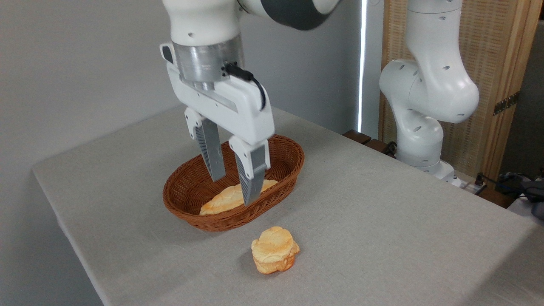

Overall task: Put bread into the basket
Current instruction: 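Move the open gripper from above the basket toward the round bun, then lower the gripper onto the round bun and close on it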

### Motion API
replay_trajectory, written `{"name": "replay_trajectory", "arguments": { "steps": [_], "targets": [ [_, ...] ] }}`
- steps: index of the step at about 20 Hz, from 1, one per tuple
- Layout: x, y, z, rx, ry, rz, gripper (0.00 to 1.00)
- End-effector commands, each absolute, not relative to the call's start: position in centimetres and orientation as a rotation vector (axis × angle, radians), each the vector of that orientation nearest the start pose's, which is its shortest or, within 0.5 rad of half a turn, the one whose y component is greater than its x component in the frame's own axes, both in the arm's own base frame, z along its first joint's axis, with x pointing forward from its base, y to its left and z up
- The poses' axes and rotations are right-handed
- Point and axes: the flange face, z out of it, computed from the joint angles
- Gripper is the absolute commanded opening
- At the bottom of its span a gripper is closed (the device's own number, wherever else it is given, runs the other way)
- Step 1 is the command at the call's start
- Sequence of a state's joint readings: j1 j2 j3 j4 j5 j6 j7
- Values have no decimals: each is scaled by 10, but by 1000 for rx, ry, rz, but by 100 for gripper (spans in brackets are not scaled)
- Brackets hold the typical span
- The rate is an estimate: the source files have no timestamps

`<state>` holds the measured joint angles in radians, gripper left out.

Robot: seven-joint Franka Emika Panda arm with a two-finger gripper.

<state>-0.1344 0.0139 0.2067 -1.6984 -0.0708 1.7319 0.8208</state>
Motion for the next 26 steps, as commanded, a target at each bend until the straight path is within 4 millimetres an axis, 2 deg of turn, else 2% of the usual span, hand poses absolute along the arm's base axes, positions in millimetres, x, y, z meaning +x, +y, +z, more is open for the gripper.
{"name": "replay_trajectory", "arguments": {
  "steps": [1, 3, 7, 10, 13, 16, 20, 26],
  "targets": [
    [550, 61, 550, -2974, 1141, -127, 100],
    [542, 72, 536, -2960, 1188, -80, 100],
    [533, 74, 503, -2906, 1319, 18, 100],
    [528, 71, 481, -2854, 1453, 41, 100],
    [528, 67, 474, -2831, 1505, 49, 100],
    [528, 55, 454, -2782, 1565, 20, 100],
    [528, 54, 451, -2739, 1636, 14, 100],
    [530, 62, 446, -2727, 1619, -23, 100]
  ]
}}
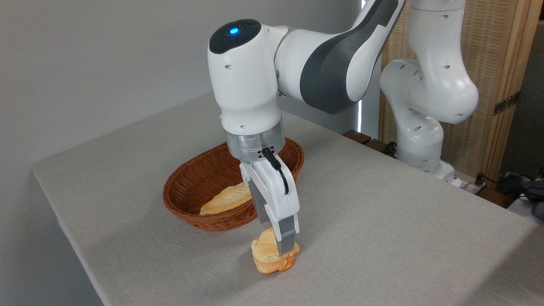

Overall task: Put bread into the basket
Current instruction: 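Lower the gripper onto the round bun and close on it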

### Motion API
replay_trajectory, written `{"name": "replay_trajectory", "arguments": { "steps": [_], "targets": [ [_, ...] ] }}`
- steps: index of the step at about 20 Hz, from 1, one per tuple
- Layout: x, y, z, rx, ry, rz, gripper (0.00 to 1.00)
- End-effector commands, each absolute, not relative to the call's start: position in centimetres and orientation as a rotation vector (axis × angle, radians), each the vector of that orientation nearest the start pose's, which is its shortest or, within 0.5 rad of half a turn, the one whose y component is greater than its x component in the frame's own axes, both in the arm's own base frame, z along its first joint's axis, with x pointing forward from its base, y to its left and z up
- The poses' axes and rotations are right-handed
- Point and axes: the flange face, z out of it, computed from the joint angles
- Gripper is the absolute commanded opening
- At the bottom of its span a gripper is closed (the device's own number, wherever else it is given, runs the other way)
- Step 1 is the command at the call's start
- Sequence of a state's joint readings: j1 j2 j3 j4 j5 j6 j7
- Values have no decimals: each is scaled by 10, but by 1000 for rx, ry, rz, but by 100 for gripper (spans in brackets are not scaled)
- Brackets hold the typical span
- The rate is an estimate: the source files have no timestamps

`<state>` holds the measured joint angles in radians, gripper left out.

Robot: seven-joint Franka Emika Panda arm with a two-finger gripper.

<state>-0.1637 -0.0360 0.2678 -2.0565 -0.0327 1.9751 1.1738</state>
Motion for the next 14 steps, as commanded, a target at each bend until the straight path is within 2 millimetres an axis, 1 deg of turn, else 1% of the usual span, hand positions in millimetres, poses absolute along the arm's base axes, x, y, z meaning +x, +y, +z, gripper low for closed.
{"name": "replay_trajectory", "arguments": {
  "steps": [1, 3, 5, 9, 14],
  "targets": [
    [530, 63, 446, -2729, 1614, -25, 100],
    [530, 64, 445, -2729, 1612, -27, 100],
    [528, 64, 440, -2732, 1614, -14, 100],
    [526, 63, 435, -2738, 1617, -3, 100],
    [528, 66, 436, -2736, 1606, -18, 100]
  ]
}}
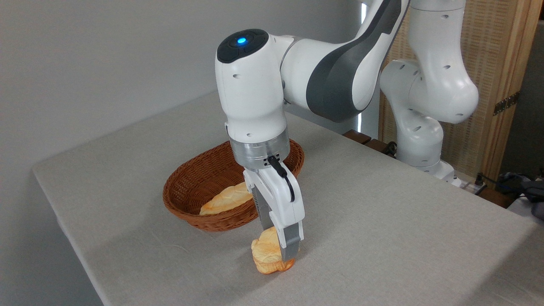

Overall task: Put bread into the basket
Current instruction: 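Lower the gripper onto the round bun and close on it, then lift the bun and carry it over the wicker basket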

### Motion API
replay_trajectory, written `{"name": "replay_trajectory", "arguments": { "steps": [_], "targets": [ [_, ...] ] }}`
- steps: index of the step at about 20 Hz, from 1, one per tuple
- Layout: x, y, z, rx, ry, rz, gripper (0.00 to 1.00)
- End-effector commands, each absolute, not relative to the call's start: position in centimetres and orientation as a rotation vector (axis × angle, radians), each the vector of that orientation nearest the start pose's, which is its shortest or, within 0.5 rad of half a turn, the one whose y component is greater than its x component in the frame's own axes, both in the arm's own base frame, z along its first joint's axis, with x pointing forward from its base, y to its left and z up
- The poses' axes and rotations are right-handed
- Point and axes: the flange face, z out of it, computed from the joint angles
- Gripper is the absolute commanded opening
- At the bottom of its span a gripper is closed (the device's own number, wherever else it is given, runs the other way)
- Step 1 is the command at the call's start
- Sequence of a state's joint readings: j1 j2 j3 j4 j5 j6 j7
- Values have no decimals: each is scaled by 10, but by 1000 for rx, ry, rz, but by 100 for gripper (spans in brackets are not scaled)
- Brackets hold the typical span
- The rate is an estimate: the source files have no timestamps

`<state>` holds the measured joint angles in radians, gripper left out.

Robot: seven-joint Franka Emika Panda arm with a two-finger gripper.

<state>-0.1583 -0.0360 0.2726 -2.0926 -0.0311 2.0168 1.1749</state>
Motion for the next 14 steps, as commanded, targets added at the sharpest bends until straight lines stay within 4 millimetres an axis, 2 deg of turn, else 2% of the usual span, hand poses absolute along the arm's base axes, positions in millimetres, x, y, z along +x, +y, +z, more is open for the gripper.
{"name": "replay_trajectory", "arguments": {
  "steps": [1, 6, 12, 14],
  "targets": [
    [529, 70, 436, -2733, 1593, -35, 98],
    [528, 69, 430, -2729, 1594, -37, 80],
    [527, 69, 428, -2730, 1595, -34, 63],
    [527, 68, 428, -2732, 1594, -35, 61]
  ]
}}
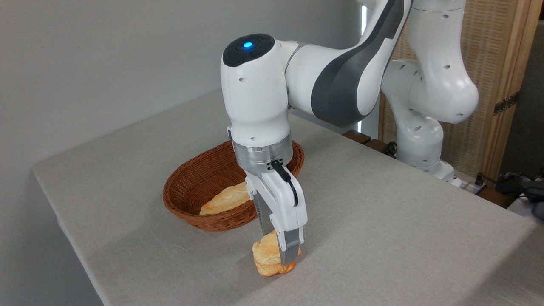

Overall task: Put bread into the basket
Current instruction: 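Lift the bun and carry it over the wicker basket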

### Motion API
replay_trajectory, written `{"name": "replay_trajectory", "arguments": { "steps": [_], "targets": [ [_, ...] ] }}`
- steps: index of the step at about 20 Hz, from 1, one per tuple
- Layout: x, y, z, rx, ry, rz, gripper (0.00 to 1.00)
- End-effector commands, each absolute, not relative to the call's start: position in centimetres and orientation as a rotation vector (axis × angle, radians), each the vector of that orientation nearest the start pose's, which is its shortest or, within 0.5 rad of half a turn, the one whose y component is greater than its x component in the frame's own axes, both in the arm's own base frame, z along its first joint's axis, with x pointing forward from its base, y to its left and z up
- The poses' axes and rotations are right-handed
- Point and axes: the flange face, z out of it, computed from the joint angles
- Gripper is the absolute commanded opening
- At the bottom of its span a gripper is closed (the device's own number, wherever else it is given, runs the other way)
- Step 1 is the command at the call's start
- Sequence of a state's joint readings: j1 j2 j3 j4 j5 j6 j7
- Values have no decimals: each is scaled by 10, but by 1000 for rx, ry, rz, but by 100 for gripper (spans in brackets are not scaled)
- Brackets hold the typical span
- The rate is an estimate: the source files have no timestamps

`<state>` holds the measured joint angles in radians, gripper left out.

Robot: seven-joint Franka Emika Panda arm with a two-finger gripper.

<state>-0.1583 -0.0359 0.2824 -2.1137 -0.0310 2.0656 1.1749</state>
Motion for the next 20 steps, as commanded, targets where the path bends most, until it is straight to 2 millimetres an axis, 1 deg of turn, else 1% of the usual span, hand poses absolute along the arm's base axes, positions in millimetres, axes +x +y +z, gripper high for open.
{"name": "replay_trajectory", "arguments": {
  "steps": [1, 4, 13, 16, 20],
  "targets": [
    [527, 69, 428, -2730, 1595, -34, 61],
    [527, 68, 428, -2732, 1594, -35, 59],
    [528, 68, 429, -2731, 1596, -35, 59],
    [528, 68, 436, -2734, 1579, -58, 59],
    [530, 69, 461, -2740, 1540, -134, 60]
  ]
}}
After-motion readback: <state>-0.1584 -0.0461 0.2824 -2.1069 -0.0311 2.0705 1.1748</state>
